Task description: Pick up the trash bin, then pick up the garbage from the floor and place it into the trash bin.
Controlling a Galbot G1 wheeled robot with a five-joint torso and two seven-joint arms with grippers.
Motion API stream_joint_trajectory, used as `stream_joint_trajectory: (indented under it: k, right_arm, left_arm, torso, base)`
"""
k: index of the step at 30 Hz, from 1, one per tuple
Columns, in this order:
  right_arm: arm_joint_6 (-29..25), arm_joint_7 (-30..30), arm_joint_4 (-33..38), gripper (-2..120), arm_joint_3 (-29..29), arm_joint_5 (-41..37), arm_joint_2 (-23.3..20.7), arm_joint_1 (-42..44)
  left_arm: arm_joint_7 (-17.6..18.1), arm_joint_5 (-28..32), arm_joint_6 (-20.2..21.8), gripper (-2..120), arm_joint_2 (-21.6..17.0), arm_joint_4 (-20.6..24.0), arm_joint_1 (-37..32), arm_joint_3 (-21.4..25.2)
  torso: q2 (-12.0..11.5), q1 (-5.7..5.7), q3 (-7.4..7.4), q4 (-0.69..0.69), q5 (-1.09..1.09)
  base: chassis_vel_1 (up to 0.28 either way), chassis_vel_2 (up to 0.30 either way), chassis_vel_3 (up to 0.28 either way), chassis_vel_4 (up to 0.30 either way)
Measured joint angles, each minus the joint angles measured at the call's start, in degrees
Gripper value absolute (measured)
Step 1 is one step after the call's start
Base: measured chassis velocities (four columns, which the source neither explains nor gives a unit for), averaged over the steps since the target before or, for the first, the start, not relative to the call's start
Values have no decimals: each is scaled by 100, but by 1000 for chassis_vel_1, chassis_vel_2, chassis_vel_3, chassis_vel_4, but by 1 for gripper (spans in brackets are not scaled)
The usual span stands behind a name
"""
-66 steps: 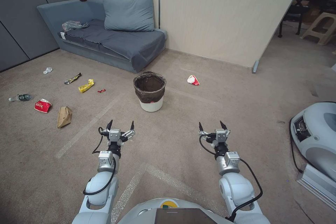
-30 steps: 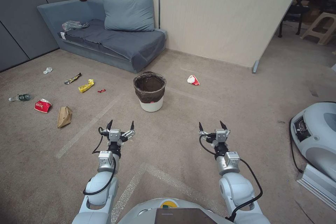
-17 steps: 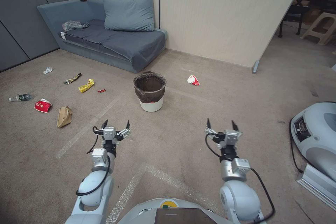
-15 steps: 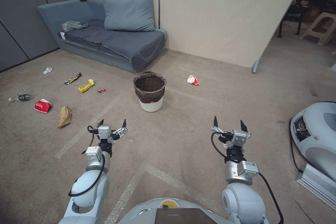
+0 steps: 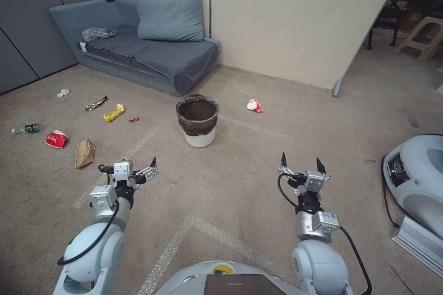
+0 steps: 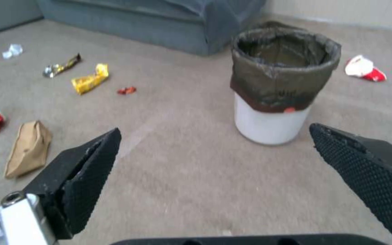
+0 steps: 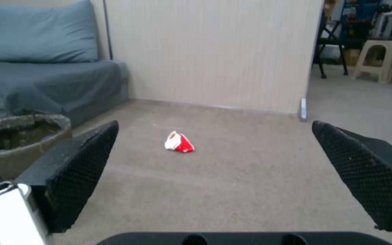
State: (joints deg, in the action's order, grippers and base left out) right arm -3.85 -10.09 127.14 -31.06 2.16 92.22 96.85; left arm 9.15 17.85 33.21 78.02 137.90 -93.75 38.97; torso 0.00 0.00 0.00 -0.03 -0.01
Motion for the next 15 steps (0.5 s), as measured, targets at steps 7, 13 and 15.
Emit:
stream_joint_trajectory:
  k: [7,13,15]
  right_arm:
    - [-19,-2,-64,100,0,13,-3,-11]
    - [-35,2,-92,100,2,27,-4,-39]
    - [-37,4,-113,100,3,36,-6,-45]
  left_arm:
    - [27,54,185,100,-44,163,-37,35]
    - [18,41,174,100,-41,141,-21,28]
    - [15,23,161,100,-37,121,-5,20]
  torso:
    - [0,0,0,0,0]
    - [0,0,0,0,0]
    - [0,0,0,0,0]
  base:
    - [0,0,0,0]
    - [-39,29,32,-31]
    - [-89,66,80,-94]
